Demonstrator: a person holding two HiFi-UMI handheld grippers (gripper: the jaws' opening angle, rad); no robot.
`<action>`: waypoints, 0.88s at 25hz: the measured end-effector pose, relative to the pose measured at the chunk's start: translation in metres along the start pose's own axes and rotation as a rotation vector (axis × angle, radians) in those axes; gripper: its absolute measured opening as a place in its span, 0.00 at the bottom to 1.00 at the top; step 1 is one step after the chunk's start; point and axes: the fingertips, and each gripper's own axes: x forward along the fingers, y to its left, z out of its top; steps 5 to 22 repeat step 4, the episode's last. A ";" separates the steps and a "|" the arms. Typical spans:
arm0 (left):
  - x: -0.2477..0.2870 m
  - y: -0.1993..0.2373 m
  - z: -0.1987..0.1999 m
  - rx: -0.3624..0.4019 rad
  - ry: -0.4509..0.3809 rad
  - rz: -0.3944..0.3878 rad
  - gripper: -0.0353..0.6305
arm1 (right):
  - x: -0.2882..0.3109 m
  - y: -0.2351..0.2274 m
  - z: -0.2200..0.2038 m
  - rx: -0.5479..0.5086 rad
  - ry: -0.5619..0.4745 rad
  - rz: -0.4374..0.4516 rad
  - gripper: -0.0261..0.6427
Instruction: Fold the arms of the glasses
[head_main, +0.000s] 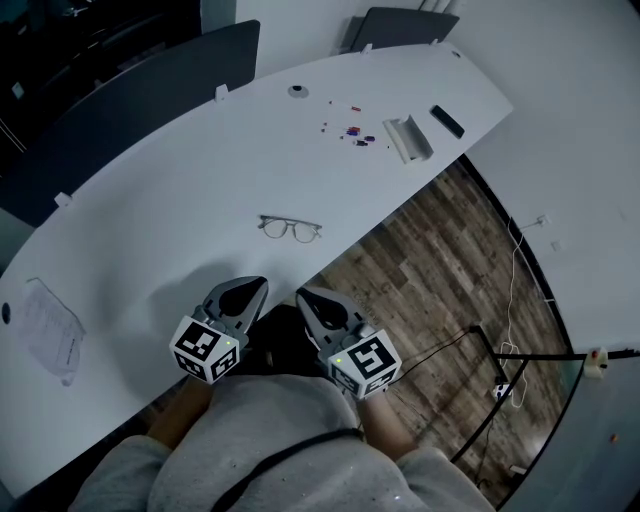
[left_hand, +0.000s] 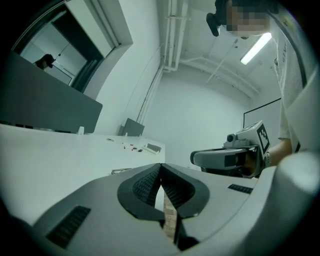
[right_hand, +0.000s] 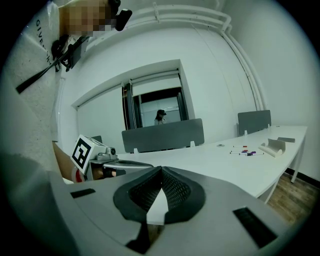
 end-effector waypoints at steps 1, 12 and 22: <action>0.001 -0.001 -0.001 -0.001 0.001 -0.003 0.08 | 0.000 0.000 -0.001 0.002 0.002 -0.001 0.07; 0.003 -0.001 -0.003 -0.001 0.003 -0.011 0.08 | -0.001 -0.001 -0.004 0.009 0.010 -0.001 0.07; 0.003 -0.001 -0.003 -0.001 0.003 -0.011 0.08 | -0.001 -0.001 -0.004 0.009 0.010 -0.001 0.07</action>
